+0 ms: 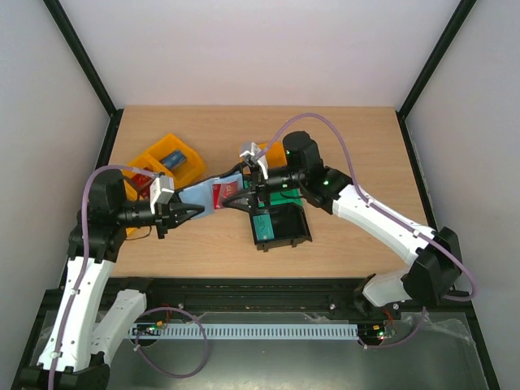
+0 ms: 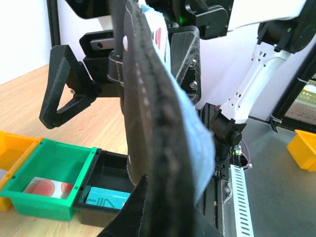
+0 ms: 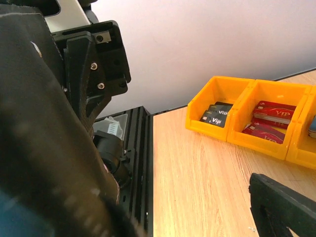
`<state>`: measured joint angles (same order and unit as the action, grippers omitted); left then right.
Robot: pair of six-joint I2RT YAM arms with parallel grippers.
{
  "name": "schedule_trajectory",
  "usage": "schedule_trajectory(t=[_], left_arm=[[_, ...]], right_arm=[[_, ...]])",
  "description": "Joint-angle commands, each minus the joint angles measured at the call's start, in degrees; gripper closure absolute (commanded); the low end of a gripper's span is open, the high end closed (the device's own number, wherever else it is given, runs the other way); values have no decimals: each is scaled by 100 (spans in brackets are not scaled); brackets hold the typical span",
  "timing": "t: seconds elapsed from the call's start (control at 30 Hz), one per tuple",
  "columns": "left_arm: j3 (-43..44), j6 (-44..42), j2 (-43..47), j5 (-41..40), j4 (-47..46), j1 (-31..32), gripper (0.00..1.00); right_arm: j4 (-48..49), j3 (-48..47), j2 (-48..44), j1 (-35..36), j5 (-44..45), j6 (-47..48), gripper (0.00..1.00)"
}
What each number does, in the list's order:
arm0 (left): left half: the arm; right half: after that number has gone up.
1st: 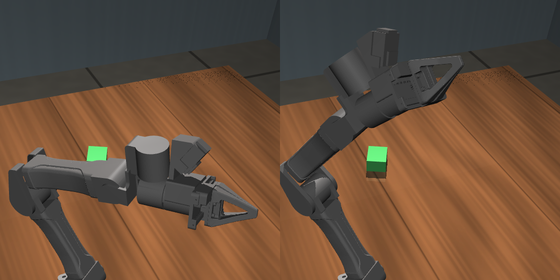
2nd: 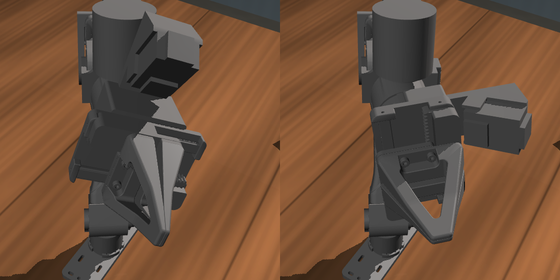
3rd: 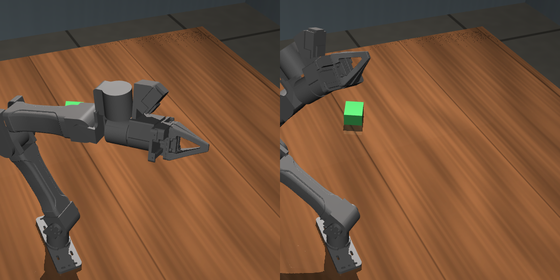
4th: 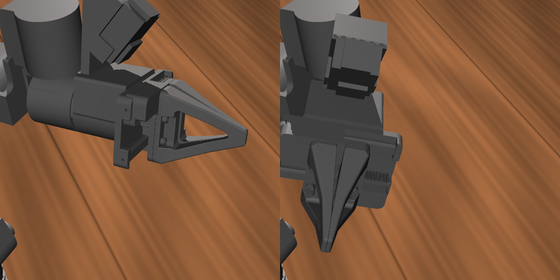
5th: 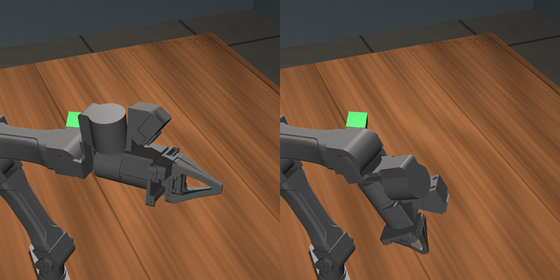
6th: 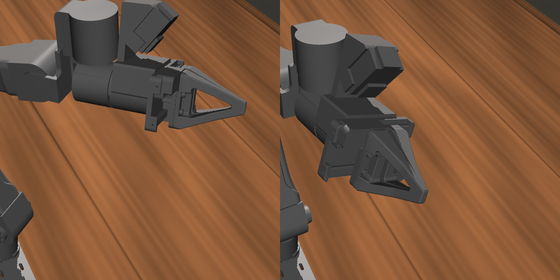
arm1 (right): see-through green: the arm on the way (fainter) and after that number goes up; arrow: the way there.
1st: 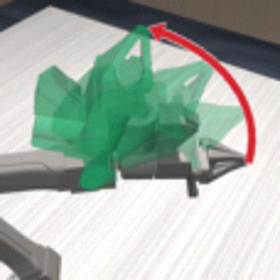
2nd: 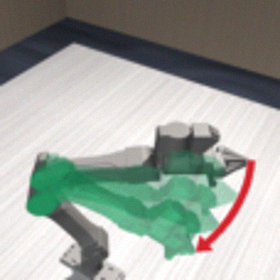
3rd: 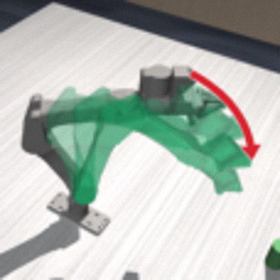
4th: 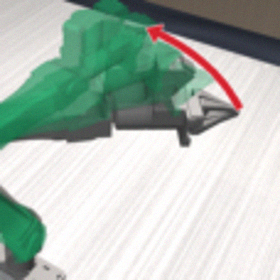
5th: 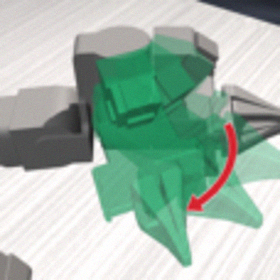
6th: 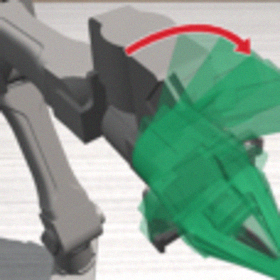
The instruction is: Take the credit cards out of the card holder
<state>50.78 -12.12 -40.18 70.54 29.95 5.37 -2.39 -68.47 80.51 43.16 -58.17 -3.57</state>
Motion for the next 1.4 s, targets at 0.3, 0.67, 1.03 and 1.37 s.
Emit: schedule_trajectory(t=[0.3, 0.67, 1.03, 1.37], left_arm=[[250, -807, 38, 360, 387, -27, 98], [-250, 98, 187, -1054, -261, -42, 60], [-352, 1469, 671, -3347, -1549, -305, 17], [-706, 3517, 224, -1531, -3212, -143, 64]], right_arm=[[-99, -593, 8, -97, -1021, -442, 42], [-332, -663, -59, -107, -358, -537, 98], [-1952, -1396, 215, -66, 3826, -947, 98], [-1375, -1500, 325, 664, 2572, -473, 98]])
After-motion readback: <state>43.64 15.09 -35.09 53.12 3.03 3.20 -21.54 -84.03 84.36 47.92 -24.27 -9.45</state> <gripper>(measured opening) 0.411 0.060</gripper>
